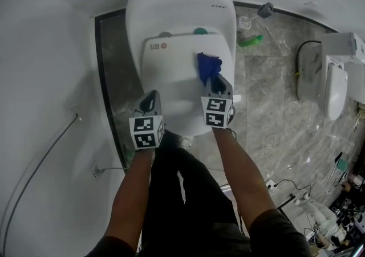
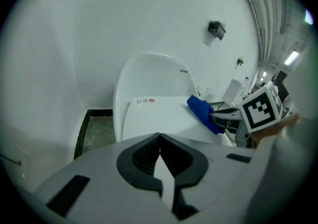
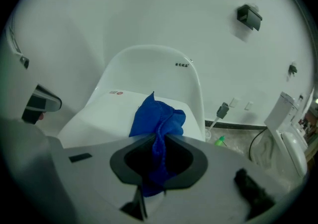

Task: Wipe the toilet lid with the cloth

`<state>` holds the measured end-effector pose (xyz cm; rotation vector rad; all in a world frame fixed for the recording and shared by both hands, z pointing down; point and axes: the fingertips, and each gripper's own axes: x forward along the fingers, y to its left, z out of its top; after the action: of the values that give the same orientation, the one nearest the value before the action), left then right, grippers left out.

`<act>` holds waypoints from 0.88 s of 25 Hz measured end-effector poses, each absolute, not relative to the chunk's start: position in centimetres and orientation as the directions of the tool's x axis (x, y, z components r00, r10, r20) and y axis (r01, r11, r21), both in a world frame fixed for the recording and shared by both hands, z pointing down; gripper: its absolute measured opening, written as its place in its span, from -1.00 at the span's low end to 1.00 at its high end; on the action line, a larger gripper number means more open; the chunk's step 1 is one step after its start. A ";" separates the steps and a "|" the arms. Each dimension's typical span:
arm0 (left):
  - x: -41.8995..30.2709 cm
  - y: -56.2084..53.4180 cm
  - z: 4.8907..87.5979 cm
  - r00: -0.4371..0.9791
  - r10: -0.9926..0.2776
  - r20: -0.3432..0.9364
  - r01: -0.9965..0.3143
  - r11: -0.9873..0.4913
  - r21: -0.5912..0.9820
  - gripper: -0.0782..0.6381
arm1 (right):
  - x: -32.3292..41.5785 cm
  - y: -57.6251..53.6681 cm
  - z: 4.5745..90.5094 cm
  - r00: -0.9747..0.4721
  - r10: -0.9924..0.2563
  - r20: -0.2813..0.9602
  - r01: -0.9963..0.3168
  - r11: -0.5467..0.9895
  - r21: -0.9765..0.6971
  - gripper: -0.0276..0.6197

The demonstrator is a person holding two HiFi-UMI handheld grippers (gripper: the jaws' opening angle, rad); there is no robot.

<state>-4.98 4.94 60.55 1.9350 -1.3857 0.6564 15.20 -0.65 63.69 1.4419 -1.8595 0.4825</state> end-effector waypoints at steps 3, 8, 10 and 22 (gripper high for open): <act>-4.2 5.2 60.5 0.329 -0.611 0.720 -0.943 -0.251 0.218 -0.75 | 18.4 -0.4 63.9 -0.076 -0.675 0.734 -0.959 0.251 0.131 -0.75; -4.2 5.9 61.1 0.325 -0.600 0.732 -0.945 -0.239 0.223 -0.75 | 23.7 -0.1 65.1 0.009 -0.657 0.753 -0.972 0.172 0.162 -0.75; -4.6 6.1 61.4 0.318 -0.598 0.735 -0.947 -0.229 0.224 -0.75 | 25.1 0.3 65.8 0.034 -0.638 0.769 -0.975 0.147 0.165 -0.75; -7.8 8.1 60.8 0.262 -0.626 0.735 -0.965 -0.153 0.213 -0.75 | 10.8 6.4 59.1 -0.278 -0.705 0.653 -0.929 0.370 0.004 -0.75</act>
<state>-7.80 8.07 60.85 1.8668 -1.4423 0.6471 10.82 6.43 59.14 1.4054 -2.0699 0.5168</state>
